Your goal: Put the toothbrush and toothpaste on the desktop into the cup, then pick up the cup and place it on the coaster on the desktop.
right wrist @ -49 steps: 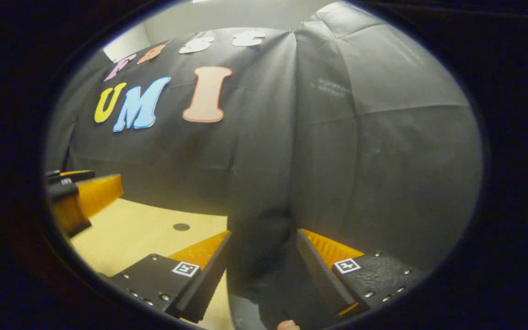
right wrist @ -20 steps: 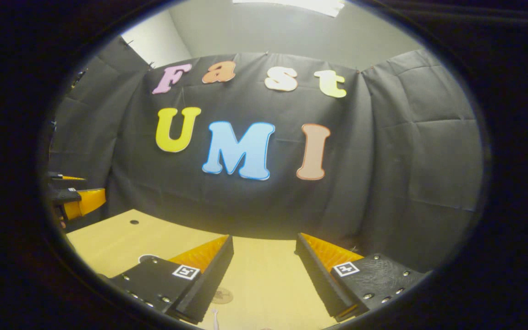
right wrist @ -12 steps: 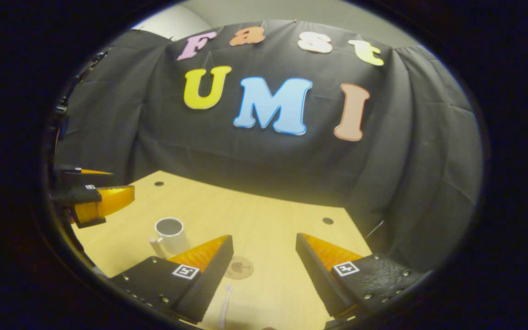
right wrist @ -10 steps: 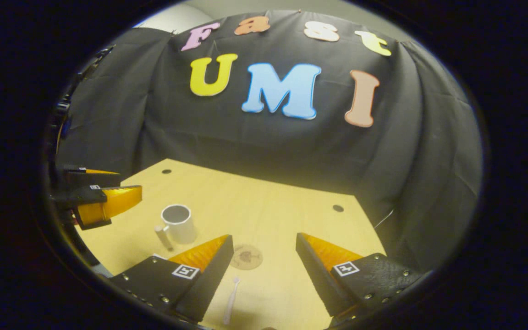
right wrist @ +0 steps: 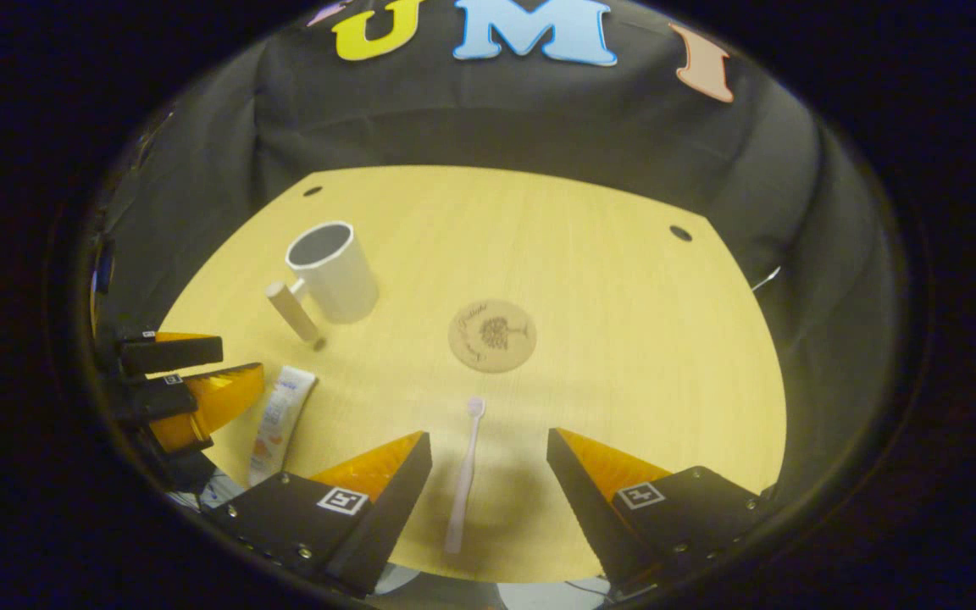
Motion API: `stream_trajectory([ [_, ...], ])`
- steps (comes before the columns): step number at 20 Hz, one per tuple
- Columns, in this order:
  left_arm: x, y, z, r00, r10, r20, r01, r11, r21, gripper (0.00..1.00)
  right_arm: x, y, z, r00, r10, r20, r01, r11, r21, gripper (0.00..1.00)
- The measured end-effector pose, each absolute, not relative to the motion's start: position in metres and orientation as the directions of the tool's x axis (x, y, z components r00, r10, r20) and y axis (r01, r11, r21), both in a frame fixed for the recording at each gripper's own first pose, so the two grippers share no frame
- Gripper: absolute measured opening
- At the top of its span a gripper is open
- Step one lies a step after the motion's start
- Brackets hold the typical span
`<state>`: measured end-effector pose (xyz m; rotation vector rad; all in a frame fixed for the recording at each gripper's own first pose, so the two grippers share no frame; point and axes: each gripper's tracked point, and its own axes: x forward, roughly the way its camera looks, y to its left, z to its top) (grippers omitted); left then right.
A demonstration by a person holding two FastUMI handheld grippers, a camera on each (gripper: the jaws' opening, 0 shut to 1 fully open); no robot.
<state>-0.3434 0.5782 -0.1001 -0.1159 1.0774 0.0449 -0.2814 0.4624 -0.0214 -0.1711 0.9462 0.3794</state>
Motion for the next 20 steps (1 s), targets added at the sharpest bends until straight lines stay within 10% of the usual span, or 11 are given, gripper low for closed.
stream_trajectory([
  [20, -0.385, 0.593, -0.15, 0.175, -0.028, -0.984, -0.15, 0.987, -0.055, 0.96, -0.314, 0.453, -0.093, 0.143, 0.1, -0.985, -0.312, 0.949, 0.051, 0.93],
])
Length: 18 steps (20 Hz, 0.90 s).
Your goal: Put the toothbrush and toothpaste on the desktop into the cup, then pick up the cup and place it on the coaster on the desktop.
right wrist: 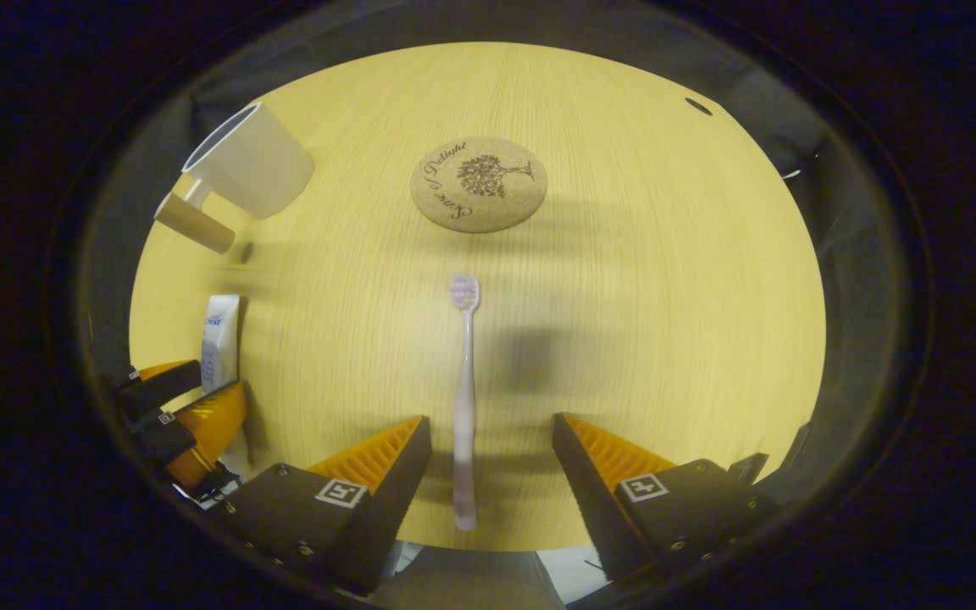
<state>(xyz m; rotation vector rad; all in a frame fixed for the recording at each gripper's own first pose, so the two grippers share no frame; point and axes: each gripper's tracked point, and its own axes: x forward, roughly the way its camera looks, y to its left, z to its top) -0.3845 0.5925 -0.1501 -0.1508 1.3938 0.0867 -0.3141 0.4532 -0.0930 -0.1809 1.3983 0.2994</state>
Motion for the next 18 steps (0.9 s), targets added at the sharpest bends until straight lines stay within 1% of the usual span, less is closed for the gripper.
stream_trajectory([
  [2, -0.3827, 0.5924, -0.1502, 0.157, -0.027, -0.987, -0.165, 0.985, -0.054, 0.86, -0.3145, 0.4526, -0.093, 0.116, 0.098, -0.988, -0.325, 0.944, 0.055, 0.81],
  [3, -0.3817, 0.5925, -0.1506, 0.15, -0.031, -0.988, -0.162, 0.985, -0.055, 0.87, -0.313, 0.4517, -0.0938, 0.115, 0.098, -0.989, -0.32, 0.946, 0.056, 0.75],
  [4, -0.3784, 0.5941, -0.1516, 0.16, -0.027, -0.987, -0.159, 0.986, -0.053, 0.77, -0.3116, 0.4508, -0.0932, 0.108, 0.098, -0.989, -0.313, 0.948, 0.06, 0.53],
  [5, -0.3762, 0.5939, -0.1513, 0.151, -0.027, -0.988, -0.166, 0.985, -0.052, 0.67, -0.3117, 0.4503, -0.0936, 0.104, 0.096, -0.99, -0.306, 0.95, 0.06, 0.41],
  [6, -0.3776, 0.5932, -0.1514, 0.144, -0.03, -0.989, -0.167, 0.984, -0.055, 0.63, -0.3117, 0.4491, -0.0913, 0.096, 0.096, -0.991, -0.293, 0.954, 0.064, 0.23],
  [7, -0.3769, 0.5934, -0.149, 0.141, -0.032, -0.989, -0.173, 0.983, -0.056, 0.59, -0.3144, 0.449, -0.0928, 0.077, 0.095, -0.993, -0.292, 0.954, 0.068, 0.13],
  [8, -0.3778, 0.5928, -0.1509, 0.132, -0.03, -0.991, -0.177, 0.983, -0.054, 0.44, -0.3137, 0.4487, -0.0927, 0.071, 0.095, -0.993, -0.293, 0.953, 0.071, 0.13],
  [9, -0.3766, 0.5922, -0.1504, 0.133, -0.033, -0.991, -0.179, 0.982, -0.057, 0.39, -0.3097, 0.4487, -0.0918, 0.078, 0.099, -0.992, -0.292, 0.954, 0.072, 0.13],
  [10, -0.3771, 0.5912, -0.1531, 0.122, -0.03, -0.992, -0.186, 0.981, -0.053, 0.33, -0.315, 0.4519, -0.0872, 0.068, 0.097, -0.993, -0.268, 0.96, 0.076, 0.07],
  [11, -0.3767, 0.5921, -0.1513, 0.123, -0.031, -0.992, -0.184, 0.982, -0.053, 0.34, -0.311, 0.4486, -0.092, 0.073, 0.108, -0.991, -0.273, 0.958, 0.084, 0.02],
  [12, -0.3781, 0.5921, -0.1505, 0.116, -0.033, -0.993, -0.186, 0.981, -0.054, 0.33, -0.3114, 0.4478, -0.0912, 0.058, 0.11, -0.992, -0.275, 0.957, 0.09, 0.02],
  [13, -0.38, 0.5927, -0.1467, 0.134, -0.029, -0.991, -0.192, 0.98, -0.055, 0.33, -0.3109, 0.4489, -0.0914, 0.066, 0.117, -0.991, -0.273, 0.957, 0.095, 0.02],
  [14, -0.3768, 0.5926, -0.1499, 0.118, -0.034, -0.992, -0.198, 0.978, -0.057, 0.19, -0.311, 0.4483, -0.092, 0.058, 0.119, -0.991, -0.272, 0.957, 0.099, 0.02],
  [15, -0.3731, 0.5928, -0.1474, 0.13, -0.033, -0.991, -0.196, 0.979, -0.059, 0.2, -0.311, 0.4485, -0.0915, 0.057, 0.123, -0.991, -0.27, 0.957, 0.103, 0.02],
  [16, -0.3758, 0.5925, -0.1499, 0.121, -0.039, -0.992, -0.192, 0.979, -0.062, 0.19, -0.31, 0.4483, -0.0917, 0.054, 0.125, -0.991, -0.268, 0.958, 0.106, 0.02],
  [18, -0.3739, 0.5923, -0.1482, 0.127, -0.046, -0.991, -0.191, 0.979, -0.07, 0.2, -0.3092, 0.4486, -0.091, 0.049, 0.13, -0.99, -0.268, 0.957, 0.113, 0.02],
])
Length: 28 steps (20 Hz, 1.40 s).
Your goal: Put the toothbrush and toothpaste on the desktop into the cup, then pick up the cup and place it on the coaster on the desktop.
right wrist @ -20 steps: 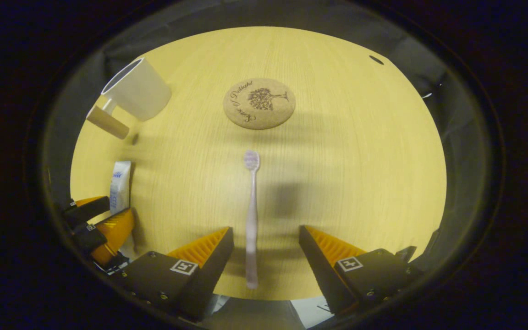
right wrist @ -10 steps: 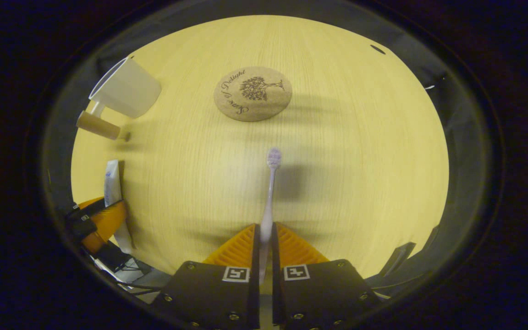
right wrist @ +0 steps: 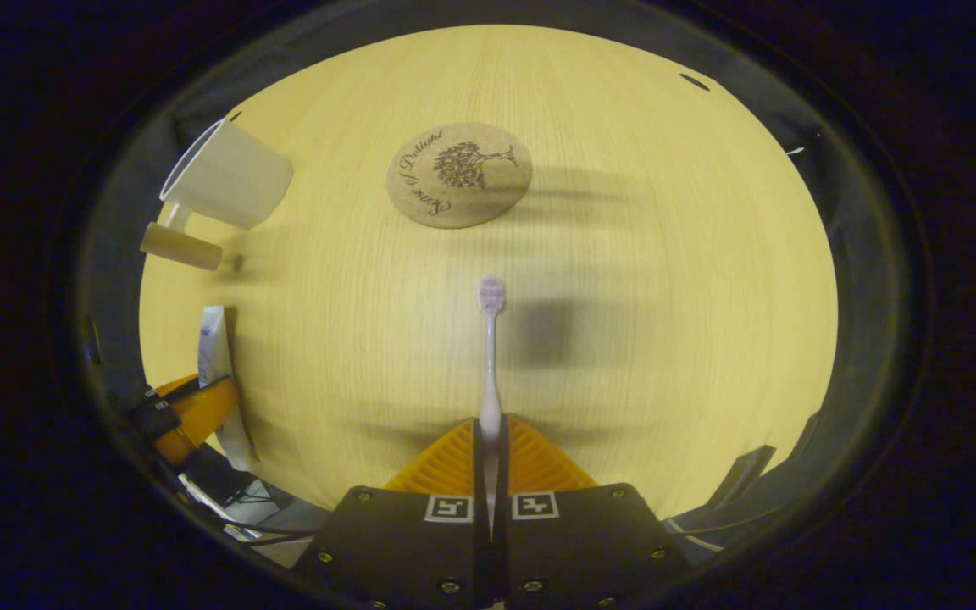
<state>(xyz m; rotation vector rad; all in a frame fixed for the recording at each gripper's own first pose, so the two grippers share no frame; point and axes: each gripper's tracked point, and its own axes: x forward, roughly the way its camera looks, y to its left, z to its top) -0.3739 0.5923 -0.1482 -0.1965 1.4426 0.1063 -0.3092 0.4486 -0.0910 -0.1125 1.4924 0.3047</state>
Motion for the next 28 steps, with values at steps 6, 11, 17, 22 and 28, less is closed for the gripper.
stream_trajectory([
  [6, -0.38, 0.586, -0.131, 0.132, -0.111, -0.985, -0.255, 0.957, -0.142, 0.2, -0.308, 0.449, -0.091, 0.043, 0.158, -0.986, -0.252, 0.957, 0.143, 0.02],
  [11, -0.372, 0.577, -0.089, 0.182, -0.167, -0.969, -0.289, 0.933, -0.215, 0.2, -0.308, 0.448, -0.091, 0.048, 0.17, -0.984, -0.251, 0.956, 0.153, 0.02],
  [17, -0.338, 0.58, -0.03, 0.288, -0.183, -0.94, -0.282, 0.922, -0.266, 0.2, -0.307, 0.448, -0.091, 0.058, 0.185, -0.981, -0.243, 0.956, 0.166, 0.02],
  [22, -0.28, 0.6, -0.001, 0.388, -0.156, -0.908, -0.255, 0.929, -0.268, 0.19, -0.306, 0.448, -0.091, 0.067, 0.199, -0.978, -0.231, 0.956, 0.178, 0.02],
  [28, -0.205, 0.631, 0.01, 0.481, -0.104, -0.87, -0.213, 0.949, -0.232, 0.2, -0.306, 0.448, -0.091, 0.078, 0.218, -0.973, -0.212, 0.957, 0.197, 0.02],
])
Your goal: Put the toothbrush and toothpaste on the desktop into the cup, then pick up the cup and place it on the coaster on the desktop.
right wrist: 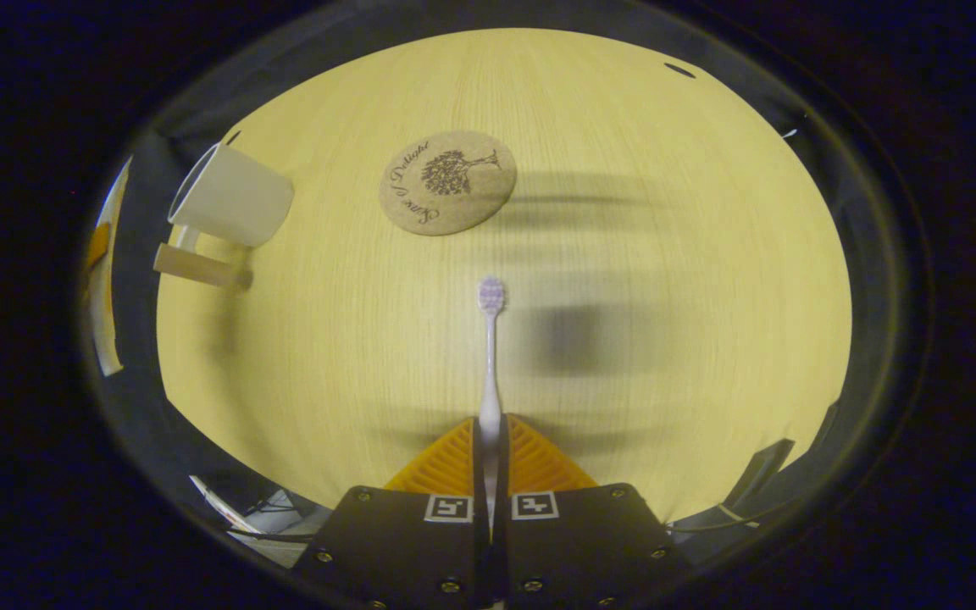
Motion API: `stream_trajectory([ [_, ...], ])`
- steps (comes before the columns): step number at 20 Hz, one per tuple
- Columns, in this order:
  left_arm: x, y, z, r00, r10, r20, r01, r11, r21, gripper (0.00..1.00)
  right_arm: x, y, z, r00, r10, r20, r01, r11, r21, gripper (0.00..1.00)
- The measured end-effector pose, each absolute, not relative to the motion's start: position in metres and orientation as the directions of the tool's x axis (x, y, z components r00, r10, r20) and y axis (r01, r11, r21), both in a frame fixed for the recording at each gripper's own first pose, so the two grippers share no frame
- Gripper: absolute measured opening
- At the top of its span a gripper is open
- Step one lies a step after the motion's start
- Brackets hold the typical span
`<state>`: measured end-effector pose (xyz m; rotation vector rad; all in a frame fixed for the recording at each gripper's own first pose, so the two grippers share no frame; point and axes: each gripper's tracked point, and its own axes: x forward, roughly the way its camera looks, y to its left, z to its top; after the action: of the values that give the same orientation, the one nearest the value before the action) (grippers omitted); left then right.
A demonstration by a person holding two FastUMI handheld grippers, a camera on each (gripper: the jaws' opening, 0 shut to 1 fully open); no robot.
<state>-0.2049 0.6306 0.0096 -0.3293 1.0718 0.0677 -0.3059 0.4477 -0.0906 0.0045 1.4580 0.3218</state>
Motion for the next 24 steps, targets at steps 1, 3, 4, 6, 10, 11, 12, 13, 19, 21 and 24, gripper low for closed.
stream_trajectory([
  [1, -0.191, 0.635, 0.009, 0.5, -0.099, -0.861, -0.209, 0.95, -0.231, 0.2, -0.307, 0.448, -0.091, 0.081, 0.225, -0.971, -0.203, 0.957, 0.205, 0.02],
  [3, -0.164, 0.641, 0.005, 0.536, -0.09, -0.84, -0.194, 0.955, -0.226, 0.2, -0.307, 0.447, -0.091, 0.084, 0.24, -0.967, -0.181, 0.958, 0.222, 0.02],
  [4, -0.156, 0.643, 0.003, 0.549, -0.083, -0.832, -0.183, 0.959, -0.217, 0.2, -0.306, 0.447, -0.09, 0.083, 0.245, -0.966, -0.165, 0.959, 0.229, 0.02],
  [6, -0.141, 0.646, -0.003, 0.562, -0.074, -0.824, -0.157, 0.968, -0.194, 0.2, -0.306, 0.447, -0.09, 0.081, 0.252, -0.964, -0.142, 0.961, 0.239, 0.02],
  [10, -0.111, 0.644, -0.01, 0.603, -0.07, -0.795, -0.124, 0.976, -0.18, 0.2, -0.306, 0.448, -0.091, 0.098, 0.27, -0.958, -0.152, 0.955, 0.254, 0.02],
  [11, -0.106, 0.645, -0.014, 0.61, -0.069, -0.789, -0.128, 0.974, -0.185, 0.2, -0.306, 0.447, -0.091, 0.1, 0.275, -0.956, -0.145, 0.955, 0.26, 0.02],
  [12, -0.101, 0.644, -0.017, 0.621, -0.067, -0.781, -0.132, 0.973, -0.189, 0.2, -0.306, 0.448, -0.091, 0.102, 0.28, -0.955, -0.136, 0.955, 0.265, 0.02],
  [13, -0.095, 0.643, -0.02, 0.634, -0.067, -0.771, -0.132, 0.972, -0.194, 0.2, -0.305, 0.447, -0.091, 0.104, 0.283, -0.954, -0.129, 0.955, 0.269, 0.02],
  [19, -0.08, 0.64, -0.031, 0.692, -0.054, -0.72, -0.136, 0.97, -0.203, 0.19, -0.305, 0.446, -0.09, 0.113, 0.287, -0.951, -0.121, 0.954, 0.274, 0.02],
  [21, -0.081, 0.64, -0.038, 0.698, -0.044, -0.715, -0.126, 0.975, -0.183, 0.2, -0.301, 0.446, -0.087, 0.127, 0.297, -0.946, -0.11, 0.952, 0.284, 0.02],
  [24, -0.084, 0.636, -0.047, 0.702, -0.047, -0.711, -0.105, 0.98, -0.169, 0.2, -0.292, 0.446, -0.078, 0.161, 0.311, -0.936, -0.088, 0.95, 0.301, 0.02],
])
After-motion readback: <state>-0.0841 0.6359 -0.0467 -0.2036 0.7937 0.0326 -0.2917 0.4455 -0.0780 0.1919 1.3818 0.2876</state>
